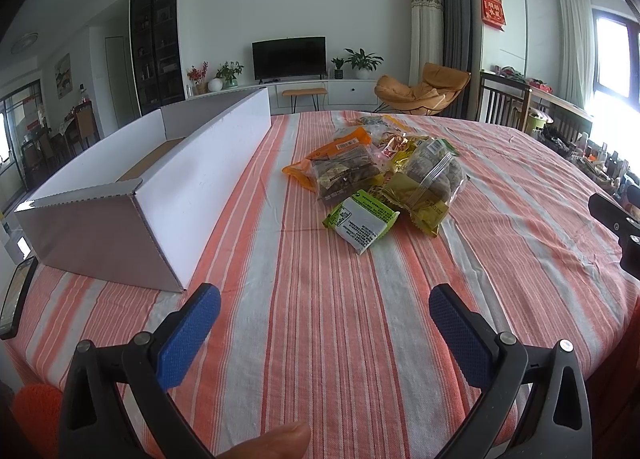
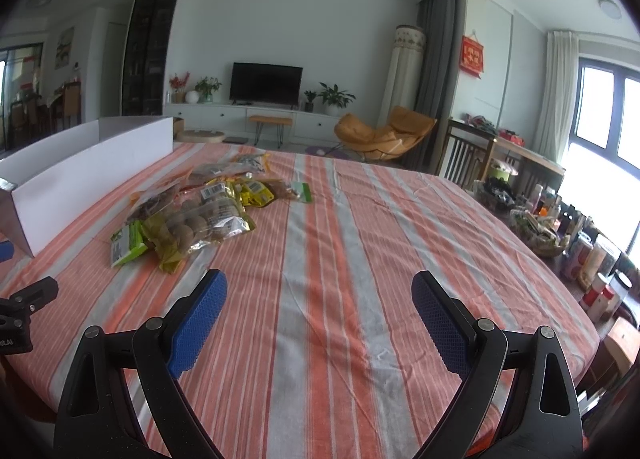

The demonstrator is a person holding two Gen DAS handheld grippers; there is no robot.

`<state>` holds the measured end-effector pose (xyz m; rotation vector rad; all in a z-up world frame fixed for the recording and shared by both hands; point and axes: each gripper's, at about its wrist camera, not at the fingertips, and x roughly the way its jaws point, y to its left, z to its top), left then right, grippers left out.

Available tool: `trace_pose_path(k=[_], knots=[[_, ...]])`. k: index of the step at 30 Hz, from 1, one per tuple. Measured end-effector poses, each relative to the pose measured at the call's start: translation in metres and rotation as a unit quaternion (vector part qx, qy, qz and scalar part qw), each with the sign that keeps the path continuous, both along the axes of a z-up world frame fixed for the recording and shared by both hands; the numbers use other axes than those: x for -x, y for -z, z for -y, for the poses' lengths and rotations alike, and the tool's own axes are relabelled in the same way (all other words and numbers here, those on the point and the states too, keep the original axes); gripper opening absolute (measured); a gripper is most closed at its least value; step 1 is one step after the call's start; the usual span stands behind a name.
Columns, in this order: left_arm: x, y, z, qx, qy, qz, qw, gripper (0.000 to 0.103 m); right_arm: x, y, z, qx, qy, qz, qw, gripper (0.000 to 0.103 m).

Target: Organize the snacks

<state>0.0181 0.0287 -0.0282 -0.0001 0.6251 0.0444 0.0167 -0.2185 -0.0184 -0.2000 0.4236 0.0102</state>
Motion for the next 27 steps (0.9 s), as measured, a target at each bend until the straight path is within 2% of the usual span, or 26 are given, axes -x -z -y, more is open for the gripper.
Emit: trace_pose_path(k=[27], knots=[[-0.0027,0.0037,-0.0063,0.004,-0.006,-0.008,0.9999,0.103,-0.0015,0.0019,0.0020,-0.002,0.001,-0.002,1.000,0.095]])
